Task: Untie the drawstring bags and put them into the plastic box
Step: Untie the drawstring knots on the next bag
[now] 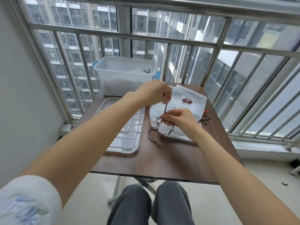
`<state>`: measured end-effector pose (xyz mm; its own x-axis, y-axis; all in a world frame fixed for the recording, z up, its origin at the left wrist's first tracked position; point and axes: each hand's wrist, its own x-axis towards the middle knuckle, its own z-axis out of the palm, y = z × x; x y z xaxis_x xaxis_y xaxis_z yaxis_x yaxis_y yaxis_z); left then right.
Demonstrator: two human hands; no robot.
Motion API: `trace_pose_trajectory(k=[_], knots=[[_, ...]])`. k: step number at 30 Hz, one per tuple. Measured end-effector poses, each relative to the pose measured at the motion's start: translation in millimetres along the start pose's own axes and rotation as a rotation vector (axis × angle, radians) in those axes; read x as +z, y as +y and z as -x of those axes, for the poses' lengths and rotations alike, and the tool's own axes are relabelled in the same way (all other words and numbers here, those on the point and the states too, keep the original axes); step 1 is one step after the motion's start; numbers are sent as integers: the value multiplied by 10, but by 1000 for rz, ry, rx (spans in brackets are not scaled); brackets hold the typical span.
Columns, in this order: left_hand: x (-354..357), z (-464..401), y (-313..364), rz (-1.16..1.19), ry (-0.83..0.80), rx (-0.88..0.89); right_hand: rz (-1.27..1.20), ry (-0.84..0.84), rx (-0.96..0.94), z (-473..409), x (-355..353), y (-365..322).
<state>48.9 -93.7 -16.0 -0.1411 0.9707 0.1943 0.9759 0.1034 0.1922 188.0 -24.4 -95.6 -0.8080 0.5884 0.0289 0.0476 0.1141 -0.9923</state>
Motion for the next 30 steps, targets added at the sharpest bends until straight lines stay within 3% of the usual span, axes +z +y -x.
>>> trace_pose_trajectory(k=[3,7,10,13,16,18,24,30], knots=[[159,-145,-49,-32,-20,-4,-7,47,56,-15,16,-33],[428,-245,-230,98,38,-156,-116,71,111,-31,-18,-102],[560,-182,-234,110,306,-241,-197,129,125,-42,-37,-144],[604,25,-71,326,488,-114,-229,175,143,-60,-46,-168],[659,230,63,530,380,-38,-246,183,140,-62,-56,-186],[715,296,70,533,313,-28,-217,170,128,-45,-58,-202],[752,316,51,545,445,59,-116,173,119,-33,-59,-211],[706,345,104,542,532,-14,-35,175,101,-9,-44,-246]])
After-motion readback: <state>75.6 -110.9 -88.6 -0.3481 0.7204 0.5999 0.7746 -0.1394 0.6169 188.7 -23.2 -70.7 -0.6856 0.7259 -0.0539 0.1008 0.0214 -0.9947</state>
